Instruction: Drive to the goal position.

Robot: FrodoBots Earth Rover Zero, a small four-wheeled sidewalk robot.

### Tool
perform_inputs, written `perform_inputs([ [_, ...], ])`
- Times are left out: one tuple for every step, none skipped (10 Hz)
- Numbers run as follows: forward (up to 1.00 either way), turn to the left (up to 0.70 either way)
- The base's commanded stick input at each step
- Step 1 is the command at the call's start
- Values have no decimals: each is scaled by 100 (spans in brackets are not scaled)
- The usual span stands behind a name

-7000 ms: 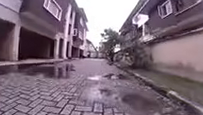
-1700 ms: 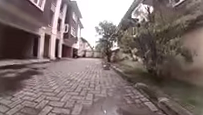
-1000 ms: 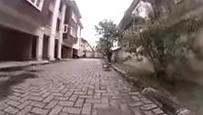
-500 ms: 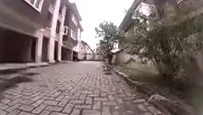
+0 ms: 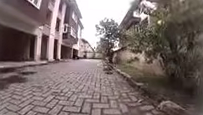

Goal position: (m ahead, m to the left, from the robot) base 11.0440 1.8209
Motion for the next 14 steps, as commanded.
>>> perform_inputs([
  [50, 0],
  [50, 0],
  [50, 0],
  [50, 0],
  [50, 0],
  [50, 0],
  [50, 0],
  [50, 0],
  [50, 0],
  [50, 0],
  [50, 0],
  [50, 0],
  [50, 0],
  [50, 0],
])
